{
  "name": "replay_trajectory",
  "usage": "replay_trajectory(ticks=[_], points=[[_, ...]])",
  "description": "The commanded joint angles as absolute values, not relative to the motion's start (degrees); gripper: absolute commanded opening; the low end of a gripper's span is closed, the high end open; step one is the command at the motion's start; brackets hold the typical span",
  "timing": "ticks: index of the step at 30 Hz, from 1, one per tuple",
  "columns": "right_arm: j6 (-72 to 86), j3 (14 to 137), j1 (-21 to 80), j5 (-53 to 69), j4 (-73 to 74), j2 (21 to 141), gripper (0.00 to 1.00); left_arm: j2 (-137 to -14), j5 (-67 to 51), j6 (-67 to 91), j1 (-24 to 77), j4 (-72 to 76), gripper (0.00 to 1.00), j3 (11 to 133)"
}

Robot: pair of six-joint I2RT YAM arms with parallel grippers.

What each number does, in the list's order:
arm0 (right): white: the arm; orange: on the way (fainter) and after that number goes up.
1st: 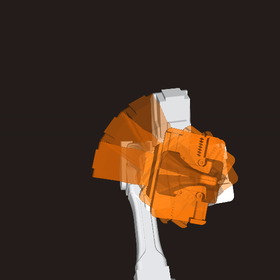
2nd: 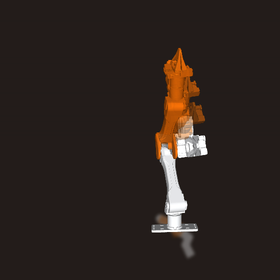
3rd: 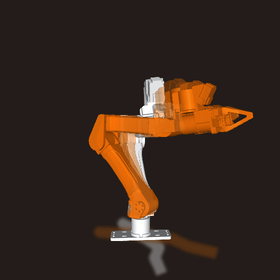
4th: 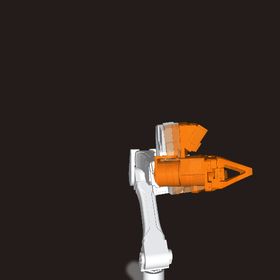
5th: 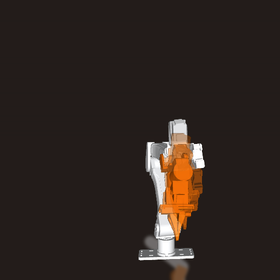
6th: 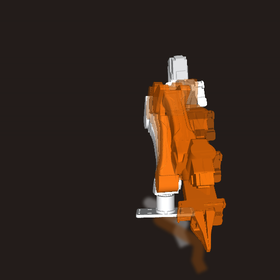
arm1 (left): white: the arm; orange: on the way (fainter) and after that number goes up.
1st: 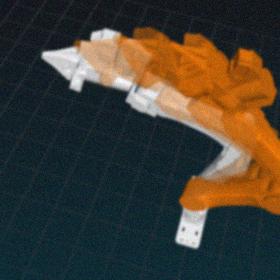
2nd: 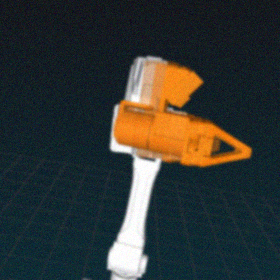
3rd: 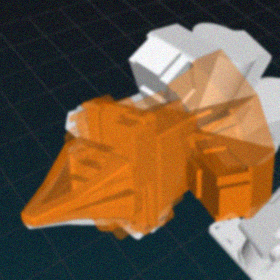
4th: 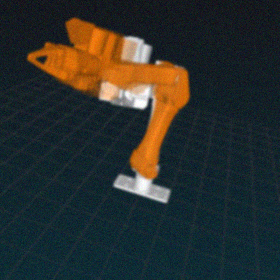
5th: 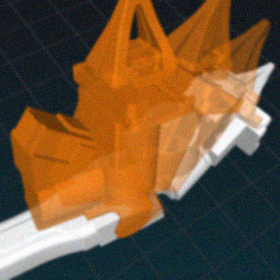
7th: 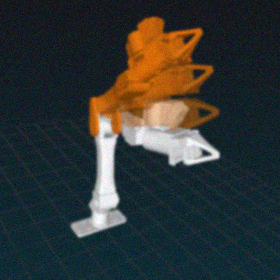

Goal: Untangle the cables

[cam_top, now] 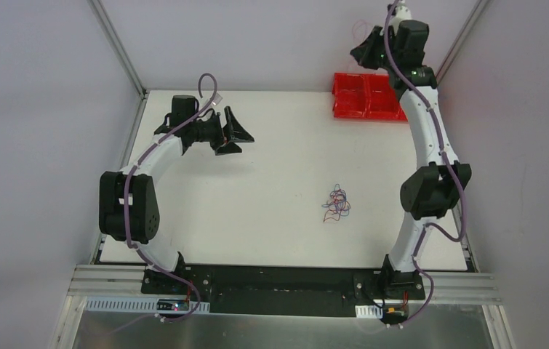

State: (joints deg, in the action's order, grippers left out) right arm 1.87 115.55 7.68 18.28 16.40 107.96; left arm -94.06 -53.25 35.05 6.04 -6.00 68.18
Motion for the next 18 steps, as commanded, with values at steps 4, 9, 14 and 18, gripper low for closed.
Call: replay_trajectory(ticks=[4, 9, 14, 18], points=[[5.3, 136.4, 1.8, 15.5, 12.2, 122.5, 0.0, -93.8, -52.4, 31.5, 6.3, -8.8, 0.86, 70.0], [5.9, 138.5, 0.9, 12.8, 5.1, 128.8, 0.0, -95.2, -52.5, 28.9, 5.7, -13.9, 0.86, 72.2], [6.5, 140.3, 0.9, 11.1, 2.2, 133.5, 0.0, -97.2, -53.9, 27.2, 4.6, -18.5, 0.86, 74.4], [6.4, 139.4, 0.9, 10.8, 1.9, 135.6, 0.0, -97.9, -54.2, 26.3, 3.9, -20.4, 0.86, 75.2]])
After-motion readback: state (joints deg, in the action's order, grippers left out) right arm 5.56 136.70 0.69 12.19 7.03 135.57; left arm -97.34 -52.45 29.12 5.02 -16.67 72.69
